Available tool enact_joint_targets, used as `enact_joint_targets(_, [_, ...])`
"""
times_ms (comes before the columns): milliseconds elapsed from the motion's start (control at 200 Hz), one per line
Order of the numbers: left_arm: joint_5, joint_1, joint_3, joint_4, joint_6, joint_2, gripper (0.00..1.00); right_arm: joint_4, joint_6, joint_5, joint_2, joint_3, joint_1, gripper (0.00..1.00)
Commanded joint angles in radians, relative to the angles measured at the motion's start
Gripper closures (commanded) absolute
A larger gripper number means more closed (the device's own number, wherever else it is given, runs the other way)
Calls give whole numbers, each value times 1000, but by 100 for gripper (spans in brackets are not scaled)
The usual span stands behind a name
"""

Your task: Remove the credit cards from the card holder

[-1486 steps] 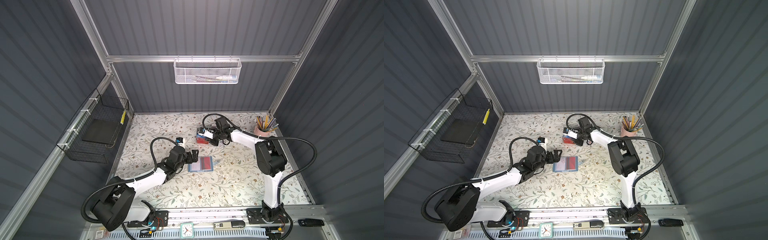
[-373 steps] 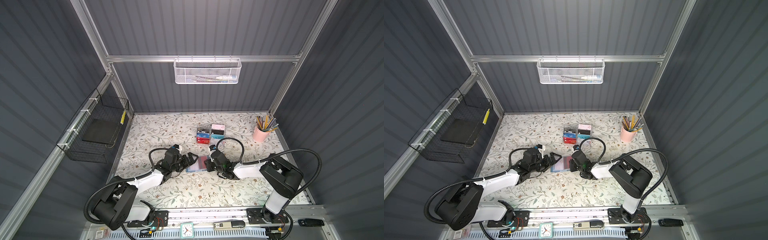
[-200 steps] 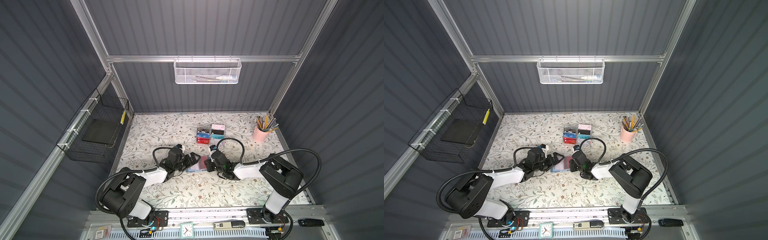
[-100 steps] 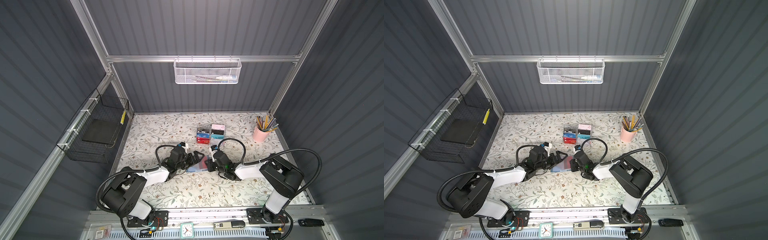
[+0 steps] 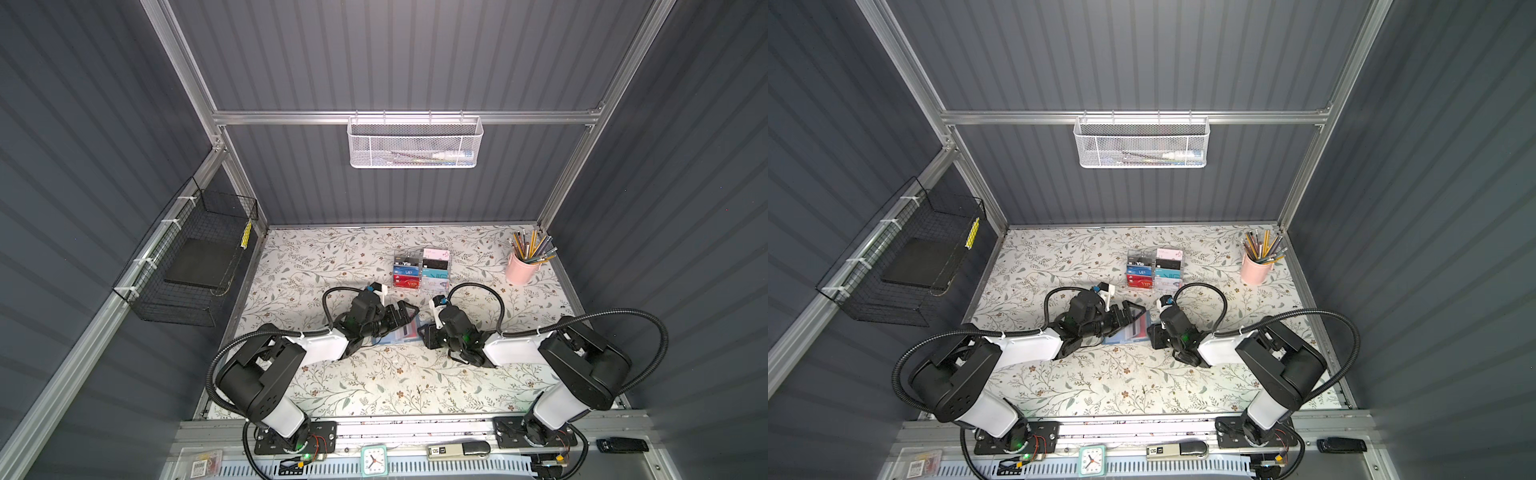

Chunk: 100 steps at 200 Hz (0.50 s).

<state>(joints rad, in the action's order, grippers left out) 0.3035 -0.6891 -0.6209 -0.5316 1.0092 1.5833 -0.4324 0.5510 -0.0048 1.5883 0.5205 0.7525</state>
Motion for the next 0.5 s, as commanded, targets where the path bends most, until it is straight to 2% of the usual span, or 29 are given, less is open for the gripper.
enact_joint_targets(0, [-10,-9,-23,-37,17,16,0,27,10,3,-48,-33,-14,58])
enact_joint_targets(180, [-22,-9,-18,-60,24,9,0,41,7,0,-111,-66,-27,58])
enact_joint_targets(495, [-81,8,6,85,-30,-126,0,63,-23,-67,-86,20,-25,58])
